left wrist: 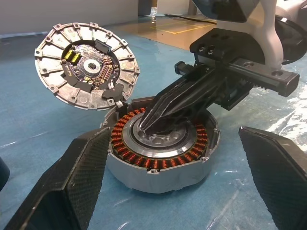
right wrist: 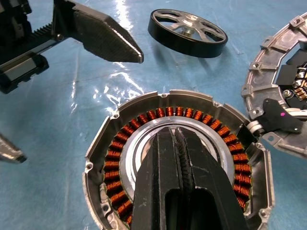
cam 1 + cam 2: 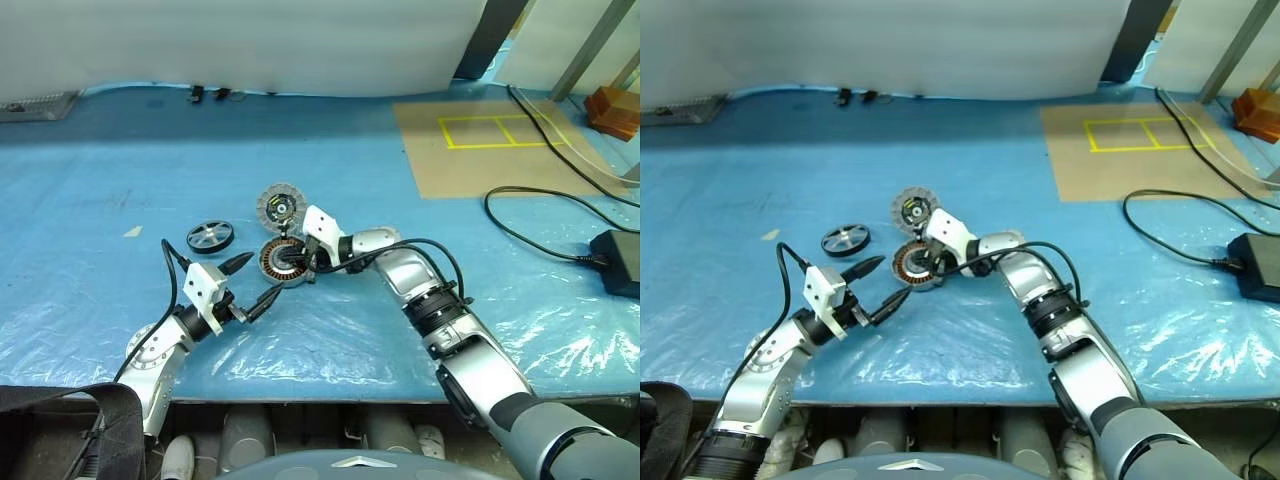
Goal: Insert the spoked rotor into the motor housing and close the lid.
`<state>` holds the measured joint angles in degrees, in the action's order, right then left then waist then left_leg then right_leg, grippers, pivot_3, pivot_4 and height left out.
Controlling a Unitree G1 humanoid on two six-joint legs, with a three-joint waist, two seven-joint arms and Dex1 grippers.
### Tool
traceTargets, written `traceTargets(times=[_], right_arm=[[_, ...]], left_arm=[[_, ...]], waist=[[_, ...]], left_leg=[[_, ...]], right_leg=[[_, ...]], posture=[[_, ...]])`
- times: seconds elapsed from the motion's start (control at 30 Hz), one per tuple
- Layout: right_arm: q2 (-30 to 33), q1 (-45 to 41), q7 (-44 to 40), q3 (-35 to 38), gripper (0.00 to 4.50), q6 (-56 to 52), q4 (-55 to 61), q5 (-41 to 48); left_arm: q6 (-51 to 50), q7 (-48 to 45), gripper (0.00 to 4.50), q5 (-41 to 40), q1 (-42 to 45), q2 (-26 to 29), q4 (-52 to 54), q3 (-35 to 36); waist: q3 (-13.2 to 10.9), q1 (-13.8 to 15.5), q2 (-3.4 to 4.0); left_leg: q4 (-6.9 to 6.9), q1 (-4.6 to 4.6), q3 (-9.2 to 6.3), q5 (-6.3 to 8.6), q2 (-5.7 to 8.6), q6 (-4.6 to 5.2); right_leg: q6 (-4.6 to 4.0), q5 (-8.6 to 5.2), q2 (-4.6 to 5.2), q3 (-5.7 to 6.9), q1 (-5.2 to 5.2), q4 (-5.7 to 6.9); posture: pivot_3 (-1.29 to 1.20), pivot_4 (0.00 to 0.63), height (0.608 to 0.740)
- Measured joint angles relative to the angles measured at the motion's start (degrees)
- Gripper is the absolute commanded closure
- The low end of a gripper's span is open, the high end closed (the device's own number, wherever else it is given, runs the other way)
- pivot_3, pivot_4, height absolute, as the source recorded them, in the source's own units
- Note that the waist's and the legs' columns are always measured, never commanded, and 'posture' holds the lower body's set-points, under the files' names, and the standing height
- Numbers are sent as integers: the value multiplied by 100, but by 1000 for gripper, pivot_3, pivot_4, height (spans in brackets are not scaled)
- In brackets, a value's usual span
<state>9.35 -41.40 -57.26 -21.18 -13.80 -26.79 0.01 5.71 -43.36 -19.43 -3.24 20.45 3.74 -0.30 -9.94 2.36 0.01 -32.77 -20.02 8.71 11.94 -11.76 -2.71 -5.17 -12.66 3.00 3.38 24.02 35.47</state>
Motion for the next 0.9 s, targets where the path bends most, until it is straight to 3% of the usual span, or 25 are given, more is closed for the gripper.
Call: traceTargets(times=[0.5, 0.9], right_arm=[[-179, -91, 517, 85, 4488, -46, -199, -21], [172, -51, -40, -169, 4488, -166, 150, -29]], left_arm=[[1, 1, 0, 11, 17, -1, 0, -1], [1, -2, 0, 19, 21, -1, -8, -3]], waist=[[0, 0, 0], [1, 6, 0]], left_leg=[[0, 3, 0, -1, 1, -1], [-1, 7, 0, 1, 0, 2]], right_leg=[[0, 0, 0, 0, -3, 0], [0, 0, 1, -1, -8, 1]], posture=[[0, 150, 740], [0, 150, 740]])
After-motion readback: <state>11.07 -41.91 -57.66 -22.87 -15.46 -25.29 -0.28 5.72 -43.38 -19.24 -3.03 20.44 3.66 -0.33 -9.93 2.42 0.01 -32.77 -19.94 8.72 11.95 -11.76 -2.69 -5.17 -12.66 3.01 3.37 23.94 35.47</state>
